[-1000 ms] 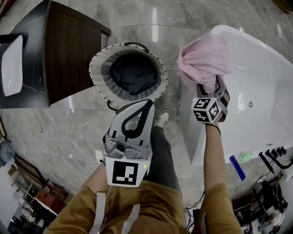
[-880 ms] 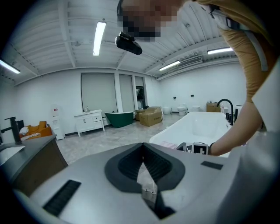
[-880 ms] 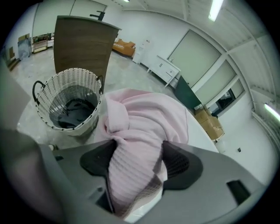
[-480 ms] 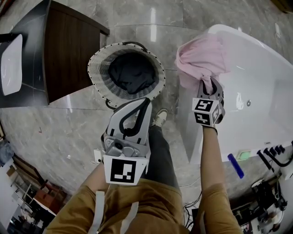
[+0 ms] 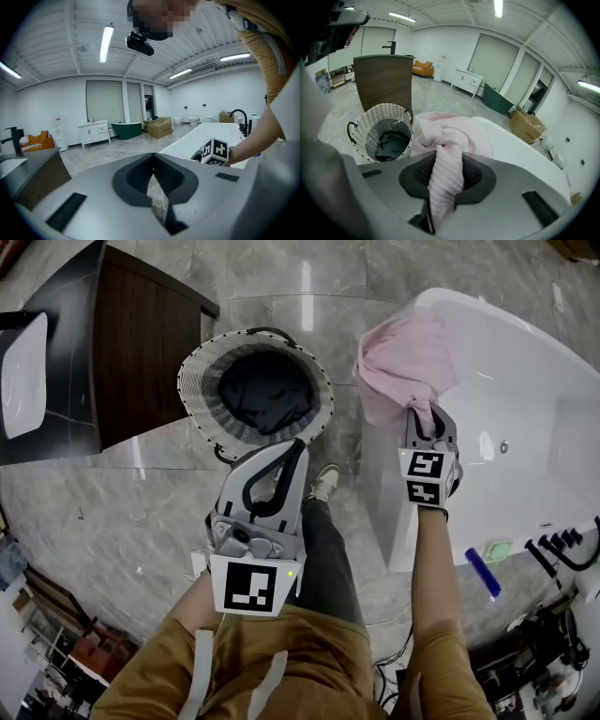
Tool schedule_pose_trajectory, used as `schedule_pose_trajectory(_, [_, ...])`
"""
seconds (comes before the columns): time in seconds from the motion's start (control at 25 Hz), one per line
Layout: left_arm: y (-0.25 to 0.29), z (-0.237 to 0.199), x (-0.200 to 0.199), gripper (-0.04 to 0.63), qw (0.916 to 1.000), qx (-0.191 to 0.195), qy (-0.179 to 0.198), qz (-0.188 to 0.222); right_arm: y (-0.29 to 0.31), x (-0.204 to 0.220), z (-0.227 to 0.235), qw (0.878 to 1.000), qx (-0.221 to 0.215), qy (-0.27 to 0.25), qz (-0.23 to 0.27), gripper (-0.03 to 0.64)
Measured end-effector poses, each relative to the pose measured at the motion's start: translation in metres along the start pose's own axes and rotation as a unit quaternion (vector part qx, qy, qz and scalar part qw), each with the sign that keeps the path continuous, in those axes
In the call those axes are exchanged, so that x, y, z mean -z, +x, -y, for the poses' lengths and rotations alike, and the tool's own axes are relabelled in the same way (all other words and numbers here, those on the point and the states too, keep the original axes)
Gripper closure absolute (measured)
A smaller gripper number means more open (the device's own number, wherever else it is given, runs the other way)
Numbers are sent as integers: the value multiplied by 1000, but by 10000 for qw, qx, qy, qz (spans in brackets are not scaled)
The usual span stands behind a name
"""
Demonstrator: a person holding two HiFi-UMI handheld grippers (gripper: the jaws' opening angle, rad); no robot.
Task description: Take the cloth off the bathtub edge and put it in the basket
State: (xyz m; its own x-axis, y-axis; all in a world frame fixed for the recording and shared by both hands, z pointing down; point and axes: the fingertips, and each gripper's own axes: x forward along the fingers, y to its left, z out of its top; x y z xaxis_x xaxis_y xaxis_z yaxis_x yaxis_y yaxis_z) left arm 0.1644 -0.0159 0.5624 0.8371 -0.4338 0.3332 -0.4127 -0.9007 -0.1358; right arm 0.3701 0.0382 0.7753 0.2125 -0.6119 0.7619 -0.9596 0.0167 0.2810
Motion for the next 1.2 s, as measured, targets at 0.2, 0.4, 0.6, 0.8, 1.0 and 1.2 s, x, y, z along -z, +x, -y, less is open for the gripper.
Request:
schedule_pose_trajectory(0.2, [-7,-1,-13,591,9999,-2,67,93,-31,-26,9,9985,55,259,469,531])
schedule_pose_trajectory(0.4, [-19,-3,-33,591,9998,-33,92,190,-70,-59,21,9952,182,388,879,531])
schedule_pose_trajectory(0.6, [-31,-2,-68,591,9991,-27,218,371,-119,-97,36,9904,253,526,1253,532])
schedule_pose_trajectory(0.8, [-45,-6,-99,591,9980,-129,292,537,-167,-127,52,9851,314,573,1593,534])
schedule_pose_trajectory(1.0, [-63,-10,-122,591,9972,-259,319,632,-212,-147,56,9805,314,620,1839,534])
schedule_pose_trajectory(1.2, [-81,-18,-137,591,9959,-421,319,736,-257,-181,50,9724,227,618,2238,534])
